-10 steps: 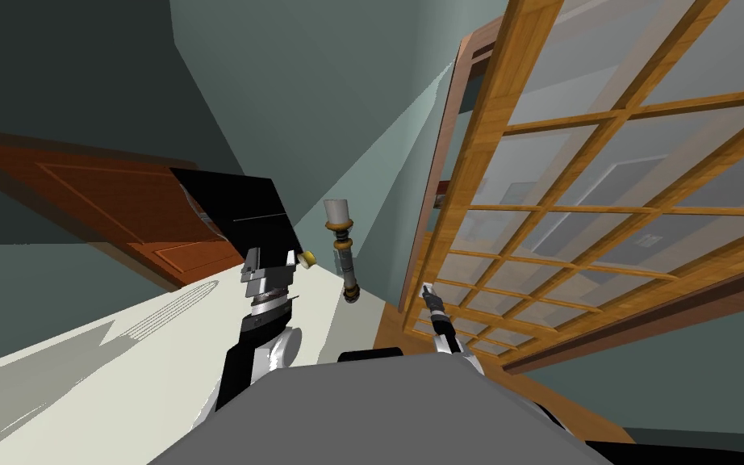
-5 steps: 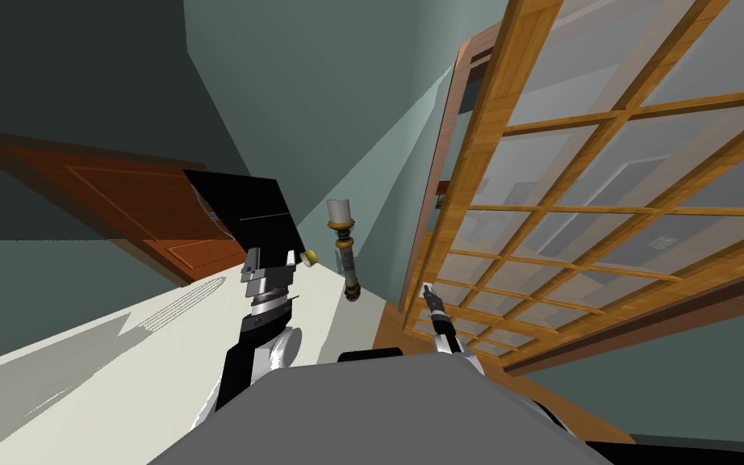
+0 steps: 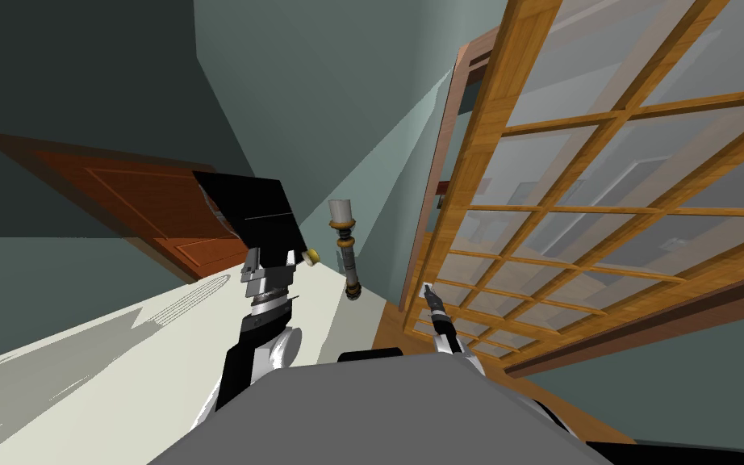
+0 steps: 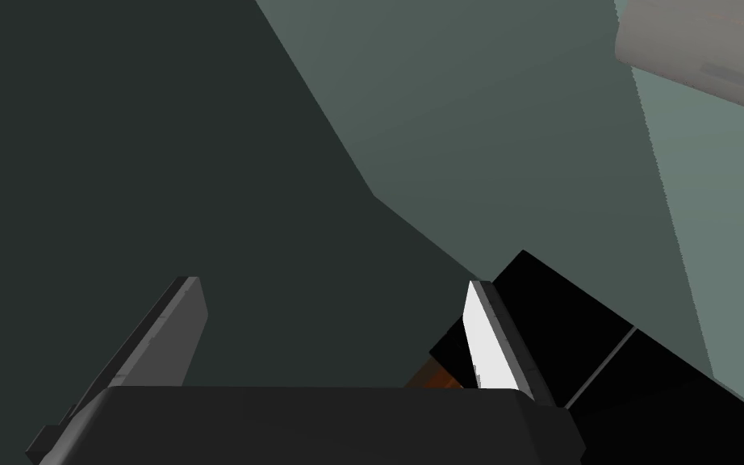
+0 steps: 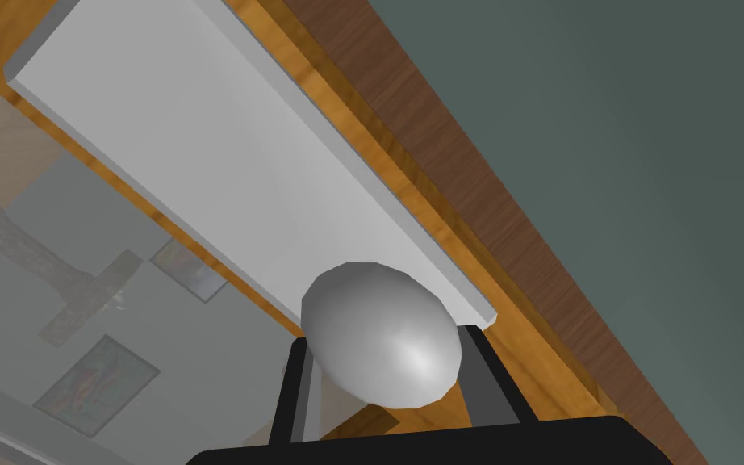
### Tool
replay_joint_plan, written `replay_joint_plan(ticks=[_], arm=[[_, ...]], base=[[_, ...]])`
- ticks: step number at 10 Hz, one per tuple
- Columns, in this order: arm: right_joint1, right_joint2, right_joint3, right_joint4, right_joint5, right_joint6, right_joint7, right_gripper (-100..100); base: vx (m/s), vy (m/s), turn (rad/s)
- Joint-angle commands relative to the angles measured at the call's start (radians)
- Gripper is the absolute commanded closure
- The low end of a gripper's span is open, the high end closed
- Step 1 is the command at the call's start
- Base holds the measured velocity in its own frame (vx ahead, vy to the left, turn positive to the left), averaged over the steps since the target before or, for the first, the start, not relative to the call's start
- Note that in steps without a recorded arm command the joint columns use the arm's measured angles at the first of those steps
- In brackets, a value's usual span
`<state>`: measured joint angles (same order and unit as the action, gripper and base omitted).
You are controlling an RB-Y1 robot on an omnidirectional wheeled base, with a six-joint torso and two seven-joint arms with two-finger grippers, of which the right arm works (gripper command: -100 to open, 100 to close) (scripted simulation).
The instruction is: Pull the door open
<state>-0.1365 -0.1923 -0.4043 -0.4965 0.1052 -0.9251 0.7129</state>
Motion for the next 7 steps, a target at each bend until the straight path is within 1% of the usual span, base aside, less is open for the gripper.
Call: replay_joint_plan(ticks=[1,2,3,4,5,6,7], arm=[[0.002,0.002,0.010,0.003,-0.011,0.001,-0.045,100],[0.003,0.001,0.017,0.001,-0.022,0.001,-0.073,100],[0.003,0.001,0.017,0.001,-0.022,0.001,-0.081,100],[0.004,-0.001,0.024,0.000,-0.033,0.002,-0.119,100],[0.005,-0.002,0.031,-0.002,-0.044,0.002,-0.146,100],[0.005,-0.002,0.031,-0.002,-0.044,0.002,-0.156,100],[0.007,-0.004,0.039,-0.003,-0.055,0.003,-0.194,100]], base=[[-0.028,-0.002,0.023],[-0.036,-0.006,0.044],[-0.022,-0.008,0.018],[-0.022,-0.004,0.026],[-0.030,-0.010,0.044],[-0.023,-0.010,0.018],[-0.023,-0.012,0.032]])
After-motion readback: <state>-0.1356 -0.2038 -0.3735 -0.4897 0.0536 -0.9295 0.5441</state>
